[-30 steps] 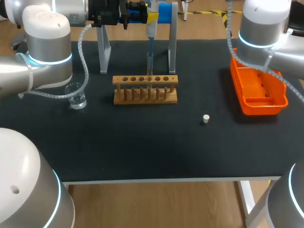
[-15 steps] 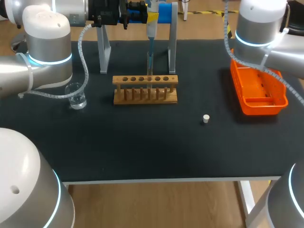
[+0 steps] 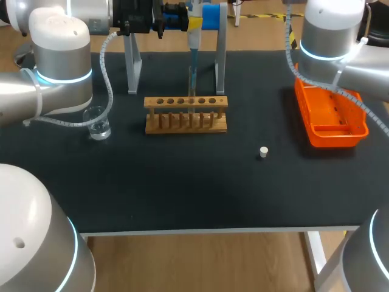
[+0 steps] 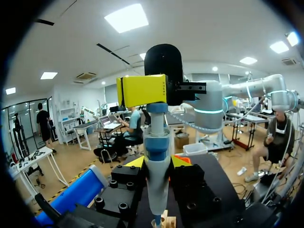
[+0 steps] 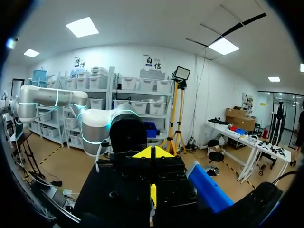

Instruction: Invert the test tube, pick up the pipette, mount the tip to pipette, aspirate from beaker and dispense into the tube, eject the tip, return the pipette, and cap with the stopper.

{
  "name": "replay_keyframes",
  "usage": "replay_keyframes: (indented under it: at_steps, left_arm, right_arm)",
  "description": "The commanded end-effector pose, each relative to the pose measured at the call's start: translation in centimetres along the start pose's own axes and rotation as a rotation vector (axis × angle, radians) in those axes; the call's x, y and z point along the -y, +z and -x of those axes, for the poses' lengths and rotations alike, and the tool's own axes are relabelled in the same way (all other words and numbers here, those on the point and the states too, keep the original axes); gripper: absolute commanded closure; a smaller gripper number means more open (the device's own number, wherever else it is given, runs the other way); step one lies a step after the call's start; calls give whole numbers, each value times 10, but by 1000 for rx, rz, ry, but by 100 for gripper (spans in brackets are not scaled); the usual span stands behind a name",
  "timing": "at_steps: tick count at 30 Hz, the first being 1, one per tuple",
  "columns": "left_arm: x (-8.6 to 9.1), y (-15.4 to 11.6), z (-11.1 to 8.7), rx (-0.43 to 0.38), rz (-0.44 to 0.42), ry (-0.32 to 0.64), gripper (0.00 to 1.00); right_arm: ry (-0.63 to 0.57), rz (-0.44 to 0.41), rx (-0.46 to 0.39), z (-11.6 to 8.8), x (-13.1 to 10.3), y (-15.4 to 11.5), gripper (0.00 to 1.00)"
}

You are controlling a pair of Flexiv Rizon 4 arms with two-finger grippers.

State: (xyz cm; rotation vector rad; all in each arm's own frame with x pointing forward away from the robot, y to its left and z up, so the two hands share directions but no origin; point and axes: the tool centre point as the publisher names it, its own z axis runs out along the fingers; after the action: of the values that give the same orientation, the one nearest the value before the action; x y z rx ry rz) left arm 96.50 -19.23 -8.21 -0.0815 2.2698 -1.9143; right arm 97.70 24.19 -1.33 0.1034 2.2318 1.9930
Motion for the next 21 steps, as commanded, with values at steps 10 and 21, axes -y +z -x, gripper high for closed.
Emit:
replay_keyframes:
  at_steps: [10, 21]
  left_arm:
    - [3, 0, 0, -1, -2, 1, 100]
    - [3, 0, 0, -1, -2, 1, 100]
  right_arm:
    - [17, -5, -2, 0, 14, 2, 100]
    - [45, -18, -4, -2, 26, 1, 100]
